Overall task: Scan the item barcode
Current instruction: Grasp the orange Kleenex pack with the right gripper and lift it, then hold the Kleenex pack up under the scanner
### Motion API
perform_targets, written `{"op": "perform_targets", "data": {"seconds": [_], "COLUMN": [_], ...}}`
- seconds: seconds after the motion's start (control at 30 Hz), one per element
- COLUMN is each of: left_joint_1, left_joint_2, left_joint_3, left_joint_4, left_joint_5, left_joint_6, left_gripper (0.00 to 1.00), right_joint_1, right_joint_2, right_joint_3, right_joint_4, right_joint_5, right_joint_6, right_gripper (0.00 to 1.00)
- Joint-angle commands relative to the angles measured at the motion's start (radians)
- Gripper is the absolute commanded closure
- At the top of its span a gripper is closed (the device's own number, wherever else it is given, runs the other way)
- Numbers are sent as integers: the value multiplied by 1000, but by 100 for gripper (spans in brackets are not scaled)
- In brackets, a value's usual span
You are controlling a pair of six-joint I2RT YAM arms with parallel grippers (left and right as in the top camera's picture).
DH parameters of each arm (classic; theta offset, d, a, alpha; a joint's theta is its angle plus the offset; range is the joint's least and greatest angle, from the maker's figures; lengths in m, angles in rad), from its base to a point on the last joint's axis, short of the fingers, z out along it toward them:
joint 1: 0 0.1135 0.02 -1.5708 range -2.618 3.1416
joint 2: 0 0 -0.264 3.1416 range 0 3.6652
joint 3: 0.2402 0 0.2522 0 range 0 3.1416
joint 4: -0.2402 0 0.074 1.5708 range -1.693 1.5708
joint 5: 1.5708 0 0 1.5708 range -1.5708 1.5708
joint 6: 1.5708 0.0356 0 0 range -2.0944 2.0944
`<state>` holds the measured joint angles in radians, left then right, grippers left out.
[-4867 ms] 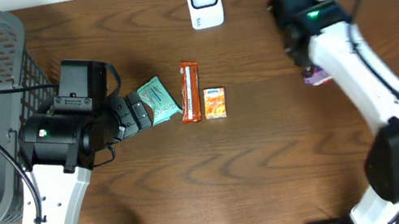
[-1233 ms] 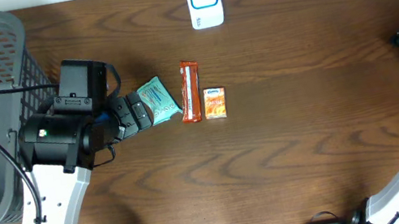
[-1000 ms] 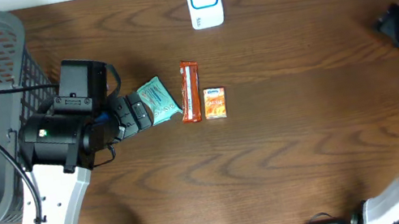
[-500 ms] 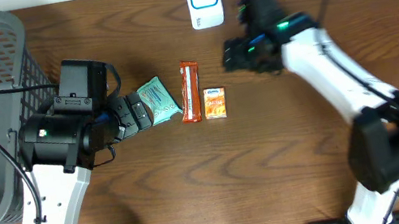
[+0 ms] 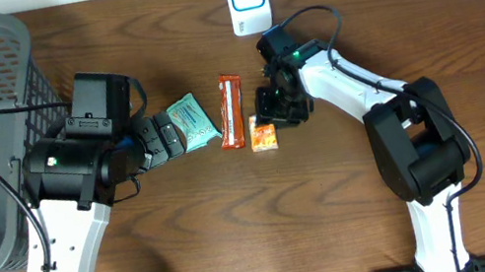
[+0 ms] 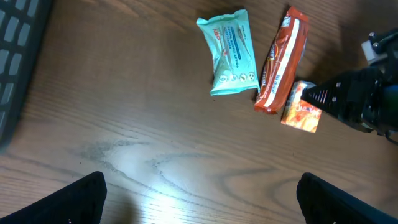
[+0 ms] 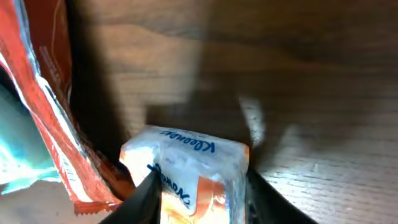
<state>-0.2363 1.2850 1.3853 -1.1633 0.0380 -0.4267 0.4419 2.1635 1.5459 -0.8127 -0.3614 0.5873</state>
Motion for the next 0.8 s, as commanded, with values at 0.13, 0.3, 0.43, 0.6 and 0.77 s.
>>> {"op": "perform_targets", "data": {"seconds": [0.13,0.3,0.43,0.6,0.77], "left_joint_1": [2,2,2,2,2], "left_joint_2": [0,0,0,0,0], "left_joint_3": [5,5,5,5,5], "left_joint_4": [-3,-3,-3,-3,-3], "left_joint_5": [-13,-13,-13,-13,-13], "left_joint_6": [-5,-5,-5,-5,-5], "left_gripper": [2,2,2,3,2], "right_joint_1": [-14,-100,-156,-151,-127], "right_joint_2": [47,47,47,47,43], "right_joint_3": [2,18,18,18,24], "right_joint_4": [-47,15,61,113,333], "right_joint_5": [-186,-772,-1036,-1135,-1001], "right_joint_6": [-183,-484,-650,-656,-286], "right_gripper": [99,99,99,99,99]}}
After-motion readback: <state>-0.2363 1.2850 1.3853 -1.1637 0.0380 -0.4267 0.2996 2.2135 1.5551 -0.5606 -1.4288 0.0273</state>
